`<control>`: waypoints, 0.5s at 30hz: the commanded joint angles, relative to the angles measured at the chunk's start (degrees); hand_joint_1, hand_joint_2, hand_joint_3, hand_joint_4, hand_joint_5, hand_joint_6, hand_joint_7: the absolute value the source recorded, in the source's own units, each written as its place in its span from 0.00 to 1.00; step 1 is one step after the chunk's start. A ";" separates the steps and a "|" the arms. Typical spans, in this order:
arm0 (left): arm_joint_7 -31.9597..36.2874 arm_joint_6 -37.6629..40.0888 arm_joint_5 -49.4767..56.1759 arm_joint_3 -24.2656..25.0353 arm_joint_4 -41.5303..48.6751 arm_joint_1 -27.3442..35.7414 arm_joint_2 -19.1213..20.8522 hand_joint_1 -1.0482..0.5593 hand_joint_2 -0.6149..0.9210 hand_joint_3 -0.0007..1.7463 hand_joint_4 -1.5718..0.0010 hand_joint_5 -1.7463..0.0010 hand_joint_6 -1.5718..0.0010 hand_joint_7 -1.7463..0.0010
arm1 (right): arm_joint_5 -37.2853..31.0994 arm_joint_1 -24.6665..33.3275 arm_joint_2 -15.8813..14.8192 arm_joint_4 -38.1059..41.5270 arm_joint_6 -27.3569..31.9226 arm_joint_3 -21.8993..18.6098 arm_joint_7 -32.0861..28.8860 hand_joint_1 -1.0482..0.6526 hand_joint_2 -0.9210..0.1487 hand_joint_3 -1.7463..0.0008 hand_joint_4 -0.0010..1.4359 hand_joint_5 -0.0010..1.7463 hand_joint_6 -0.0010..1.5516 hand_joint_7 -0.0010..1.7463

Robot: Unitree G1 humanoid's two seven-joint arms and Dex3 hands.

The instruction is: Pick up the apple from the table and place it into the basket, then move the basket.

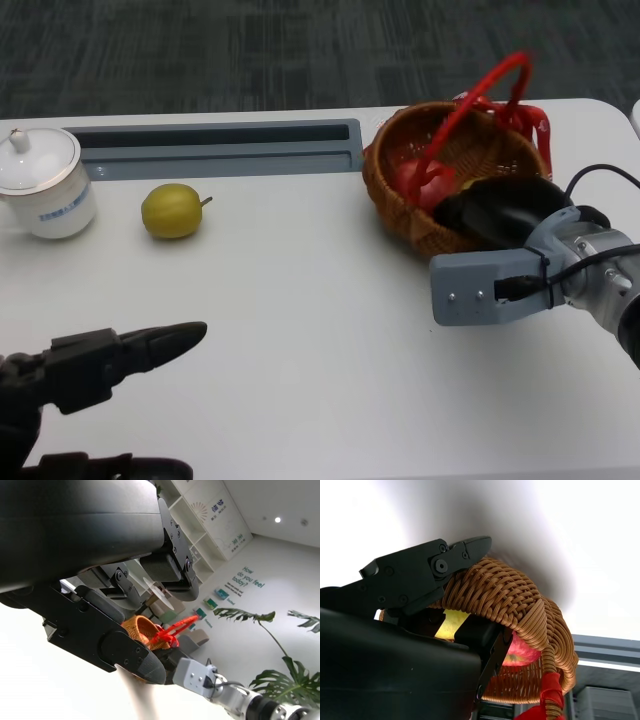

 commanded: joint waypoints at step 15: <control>0.22 2.03 -2.87 2.13 -9.82 11.35 0.79 0.40 0.83 0.00 0.45 0.99 0.49 0.99 | 2.37 -1.01 1.09 0.82 9.07 -4.78 0.49 0.49 0.02 1.00 0.67 0.00 0.61 0.00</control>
